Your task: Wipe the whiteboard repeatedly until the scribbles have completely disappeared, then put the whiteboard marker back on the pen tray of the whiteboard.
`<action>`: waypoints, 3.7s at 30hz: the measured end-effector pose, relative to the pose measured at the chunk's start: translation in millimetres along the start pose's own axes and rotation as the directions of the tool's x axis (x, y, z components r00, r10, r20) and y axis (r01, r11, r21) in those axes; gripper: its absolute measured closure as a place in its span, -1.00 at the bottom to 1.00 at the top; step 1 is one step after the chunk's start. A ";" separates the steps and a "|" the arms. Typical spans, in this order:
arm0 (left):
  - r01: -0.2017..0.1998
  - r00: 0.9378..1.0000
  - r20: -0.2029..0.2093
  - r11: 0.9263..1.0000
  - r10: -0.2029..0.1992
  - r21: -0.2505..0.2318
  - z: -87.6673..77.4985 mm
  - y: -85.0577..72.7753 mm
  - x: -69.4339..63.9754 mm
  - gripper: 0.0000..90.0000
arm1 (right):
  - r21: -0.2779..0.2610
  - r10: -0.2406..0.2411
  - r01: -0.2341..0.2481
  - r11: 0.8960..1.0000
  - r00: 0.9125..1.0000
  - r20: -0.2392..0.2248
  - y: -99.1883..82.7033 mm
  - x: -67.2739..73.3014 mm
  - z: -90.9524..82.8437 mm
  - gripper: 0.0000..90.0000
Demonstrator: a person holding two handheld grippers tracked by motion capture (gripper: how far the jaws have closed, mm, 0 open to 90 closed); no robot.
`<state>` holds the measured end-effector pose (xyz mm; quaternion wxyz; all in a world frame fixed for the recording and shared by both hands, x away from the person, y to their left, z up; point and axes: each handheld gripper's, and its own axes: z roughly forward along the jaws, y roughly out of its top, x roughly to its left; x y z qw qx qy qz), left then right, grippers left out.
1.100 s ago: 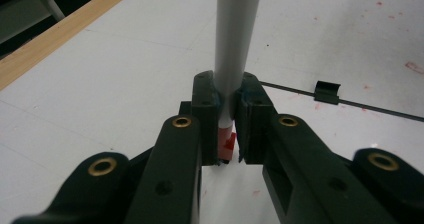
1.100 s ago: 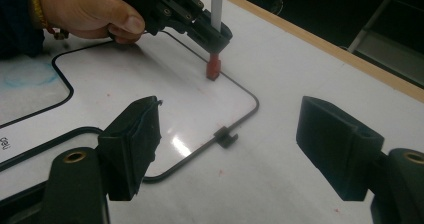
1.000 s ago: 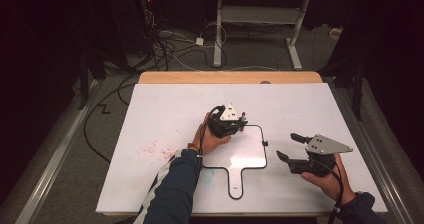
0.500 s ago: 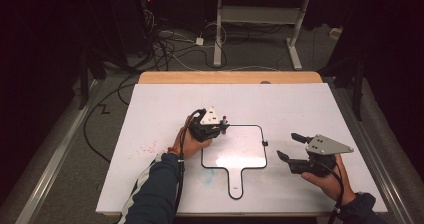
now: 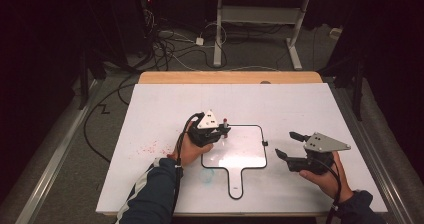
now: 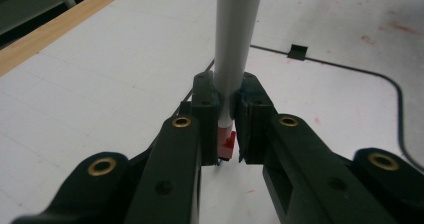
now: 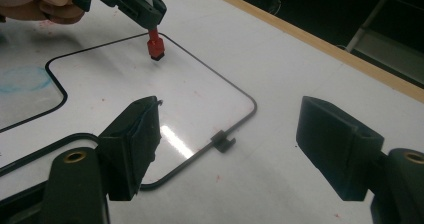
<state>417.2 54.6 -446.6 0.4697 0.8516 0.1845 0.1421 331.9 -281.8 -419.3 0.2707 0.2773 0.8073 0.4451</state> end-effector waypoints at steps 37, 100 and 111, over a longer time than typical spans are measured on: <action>-0.074 0.979 0.190 0.997 0.072 0.003 34.2 43.3 -84.5 0.32 | -0.009 0.120 -0.125 0.992 0.966 -0.231 31.4 15.0 12.1 0.80; 0.069 0.942 -0.336 0.991 -0.027 0.115 -109.6 -78.9 -43.1 -0.56 | -0.014 0.058 -0.058 0.998 0.998 -0.025 0.0 -12.6 22.2 -0.22; 0.059 0.936 -0.351 0.989 -0.007 0.136 -105.3 -79.0 -46.3 -0.56 | -0.114 0.065 -0.061 0.992 0.997 0.034 -23.6 -1.3 -29.2 -0.48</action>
